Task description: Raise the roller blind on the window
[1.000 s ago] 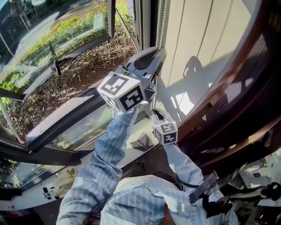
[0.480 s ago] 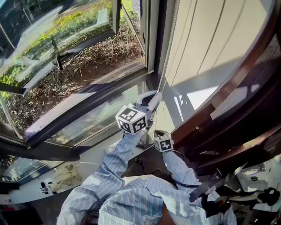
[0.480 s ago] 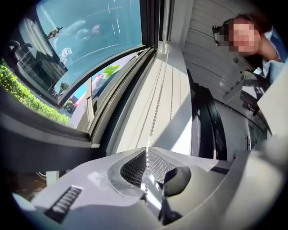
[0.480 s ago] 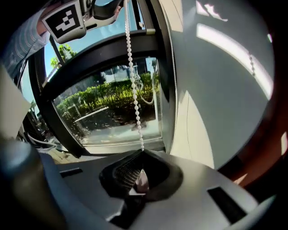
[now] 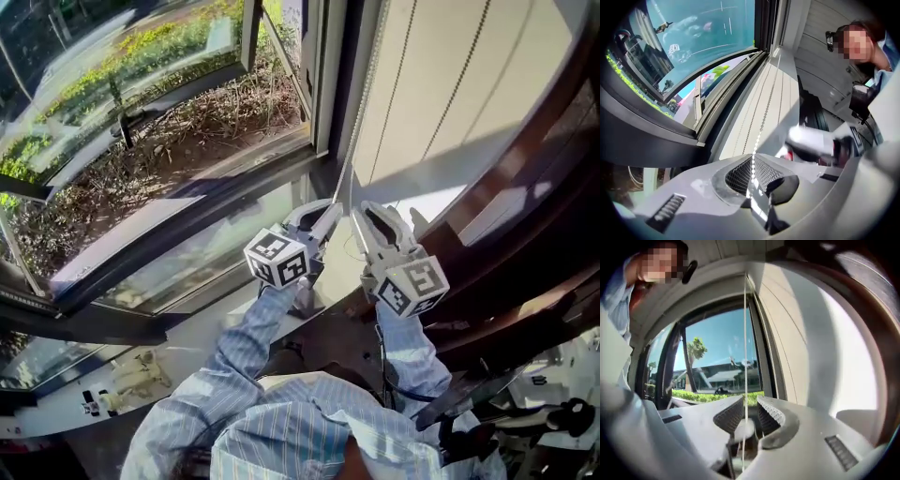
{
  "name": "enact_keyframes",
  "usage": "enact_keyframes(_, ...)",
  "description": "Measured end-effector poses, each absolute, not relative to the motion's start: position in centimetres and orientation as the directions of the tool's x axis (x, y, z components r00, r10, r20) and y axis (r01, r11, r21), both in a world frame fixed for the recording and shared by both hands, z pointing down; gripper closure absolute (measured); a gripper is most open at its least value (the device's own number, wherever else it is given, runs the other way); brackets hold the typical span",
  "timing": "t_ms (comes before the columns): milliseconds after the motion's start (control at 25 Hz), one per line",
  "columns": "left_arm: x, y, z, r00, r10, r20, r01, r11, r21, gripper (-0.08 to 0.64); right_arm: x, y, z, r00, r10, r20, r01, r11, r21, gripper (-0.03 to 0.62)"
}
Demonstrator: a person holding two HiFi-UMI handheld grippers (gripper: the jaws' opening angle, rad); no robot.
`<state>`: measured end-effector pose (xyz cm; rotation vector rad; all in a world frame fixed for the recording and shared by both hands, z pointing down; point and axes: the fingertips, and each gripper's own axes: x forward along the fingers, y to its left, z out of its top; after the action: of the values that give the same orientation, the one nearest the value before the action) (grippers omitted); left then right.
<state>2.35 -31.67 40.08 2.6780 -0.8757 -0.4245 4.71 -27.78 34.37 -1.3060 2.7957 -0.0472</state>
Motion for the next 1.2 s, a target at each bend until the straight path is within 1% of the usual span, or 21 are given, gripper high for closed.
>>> enact_keyframes(80, 2.9, -31.5, 40.1, 0.783, -0.597, -0.176, -0.515, -0.78, 0.355, 0.548, 4.0, -28.7, 27.4, -0.681, -0.722, -0.12, -0.727, 0.686, -0.003, 0.499)
enact_keyframes(160, 3.5, -31.2, 40.2, 0.791, -0.587, -0.172, -0.506, -0.786, 0.356, 0.548, 3.1, -29.8, 22.2, -0.703, -0.69, -0.169, -0.704, 0.709, 0.032, 0.494)
enact_keyframes(240, 3.8, -31.0, 40.2, 0.794, -0.582, -0.174, -0.498, -0.788, 0.363, 0.548, 2.3, -30.7, 18.5, -0.711, -0.673, -0.204, -0.693, 0.719, 0.045, 0.494)
enact_keyframes(320, 4.0, -30.8, 40.2, 0.797, -0.578, -0.174, -0.493, -0.79, 0.365, 0.548, 1.9, -31.5, 16.8, -0.713, -0.665, -0.224, -0.688, 0.724, 0.04, 0.495)
enact_keyframes(360, 4.2, -30.6, 40.2, 0.799, -0.576, -0.173, -0.492, -0.791, 0.364, 0.548, 1.8, -31.8, 16.4, -0.709, -0.667, -0.228, -0.69, 0.723, 0.035, 0.495)
enact_keyframes(440, 4.2, -30.5, 40.2, 0.8, -0.574, -0.176, -0.488, -0.792, 0.366, 0.548, 2.0, -32.3, 16.1, -0.681, -0.69, -0.245, -0.717, 0.697, 0.03, 0.588)
enact_keyframes(520, 4.1, -30.4, 40.0, 0.798, -0.573, -0.188, -0.481, -0.792, 0.375, 0.548, 2.4, -32.8, 16.9, -0.641, -0.727, -0.247, -0.756, 0.653, 0.038, 0.589)
enact_keyframes(560, 3.9, -30.4, 40.0, 0.795, -0.573, -0.197, -0.477, -0.792, 0.381, 0.548, 2.3, -33.3, 18.8, -0.633, -0.747, -0.202, -0.768, 0.639, 0.041, 0.589)
enact_keyframes(600, 3.7, -30.4, 40.0, 0.793, -0.575, -0.204, -0.474, -0.791, 0.387, 0.548, 1.8, -33.9, 22.1, -0.636, -0.762, -0.121, -0.77, 0.637, 0.037, 0.589)
enact_keyframes(680, 3.5, -30.5, 40.4, 0.794, -0.573, -0.203, -0.469, -0.79, 0.395, 0.548, 0.5, -34.7, 31.2, -0.656, -0.753, 0.042, -0.754, 0.656, -0.017, 0.591)
enact_keyframes(720, 3.6, -30.3, 40.7, 0.804, -0.563, -0.192, -0.463, -0.795, 0.391, 0.548, 0.2, -34.3, 34.8, -0.663, -0.746, 0.068, -0.749, 0.66, -0.055, 0.589)
enact_keyframes(760, 4.0, -30.0, 41.0, 0.817, -0.547, -0.18, -0.456, -0.805, 0.38, 0.548, 0.3, -33.5, 36.9, -0.659, -0.75, 0.055, -0.752, 0.655, -0.075, 0.589)
enact_keyframes(840, 4.9, -29.4, 41.0, 0.835, -0.524, -0.168, -0.446, -0.823, 0.351, 0.548, 1.1, -32.3, 37.5, -0.645, -0.764, 0.024, -0.764, 0.643, -0.055, 0.586)
enact_keyframes(880, 5.1, -29.5, 40.9, 0.833, -0.527, -0.169, -0.45, -0.822, 0.348, 0.548, 1.3, -32.0, 36.9, -0.653, -0.757, 0.028, -0.757, 0.651, -0.046, 0.563)
enact_keyframes(920, 5.1, -29.8, 40.8, 0.826, -0.537, -0.172, -0.457, -0.816, 0.354, 0.548, 1.3, -31.9, 35.8, -0.668, -0.744, 0.027, -0.744, 0.666, -0.044, 0.506)
enact_keyframes(960, 4.9, -30.1, 40.8, 0.817, -0.549, -0.176, -0.463, -0.807, 0.366, 0.548, 1.3, -31.7, 34.4, -0.683, -0.731, 0.011, -0.731, 0.682, -0.041, 0.488)
enact_keyframes(1040, 4.3, -30.7, 40.9, 0.805, -0.568, -0.173, -0.474, -0.791, 0.388, 0.548, 1.4, -31.1, 30.8, -0.702, -0.71, -0.056, -0.71, 0.704, -0.026, 0.488)
enact_keyframes(1200, 3.4, -31.2, 41.1, 0.793, -0.588, -0.159, -0.502, -0.779, 0.375, 0.548, 1.6, -30.6, 22.5, -0.72, -0.667, -0.194, -0.683, 0.73, 0.022, 0.488)
